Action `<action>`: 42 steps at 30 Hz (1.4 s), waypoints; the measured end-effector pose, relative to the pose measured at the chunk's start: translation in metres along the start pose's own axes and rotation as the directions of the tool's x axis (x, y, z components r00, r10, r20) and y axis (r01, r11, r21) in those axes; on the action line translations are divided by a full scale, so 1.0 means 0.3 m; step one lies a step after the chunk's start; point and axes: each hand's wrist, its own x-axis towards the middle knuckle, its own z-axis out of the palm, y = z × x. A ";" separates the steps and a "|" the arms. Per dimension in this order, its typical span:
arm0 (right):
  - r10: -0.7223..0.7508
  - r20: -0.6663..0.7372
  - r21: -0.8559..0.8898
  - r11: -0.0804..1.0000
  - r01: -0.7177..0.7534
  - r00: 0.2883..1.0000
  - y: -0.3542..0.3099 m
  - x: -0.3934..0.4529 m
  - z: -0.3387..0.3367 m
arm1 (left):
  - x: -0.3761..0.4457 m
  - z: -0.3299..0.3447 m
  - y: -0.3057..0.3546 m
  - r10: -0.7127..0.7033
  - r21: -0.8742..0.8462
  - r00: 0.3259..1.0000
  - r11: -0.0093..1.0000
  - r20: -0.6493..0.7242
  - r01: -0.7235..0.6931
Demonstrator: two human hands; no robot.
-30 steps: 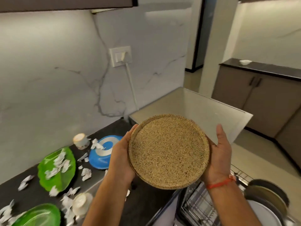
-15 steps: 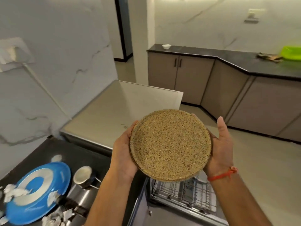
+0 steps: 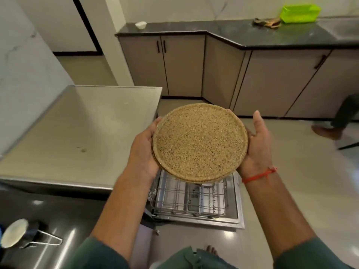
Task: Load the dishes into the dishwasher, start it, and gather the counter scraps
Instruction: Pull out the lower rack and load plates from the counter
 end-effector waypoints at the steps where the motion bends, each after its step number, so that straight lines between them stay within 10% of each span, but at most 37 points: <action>1: 0.000 -0.006 -0.021 1.000 0.000 1.000 -0.025 0.013 -0.019 | 0.016 0.030 -0.018 -0.014 0.024 1.000 1.000 0.011 0.014; 19: 0.083 -0.334 -0.416 0.881 -0.226 0.939 -0.002 0.385 -0.324 | 0.497 0.025 -0.344 -0.351 0.297 0.934 0.886 -0.072 0.356; 32: 0.205 -0.634 -0.431 0.707 -0.561 0.745 0.321 0.582 -0.732 | 0.695 -0.196 -0.740 -0.526 0.485 0.800 0.640 -0.288 0.596; 42: 0.255 -0.605 -0.647 0.394 -0.653 0.754 0.519 0.833 -1.086 | 0.932 -0.392 -1.158 -0.493 0.820 0.807 0.279 -0.323 0.499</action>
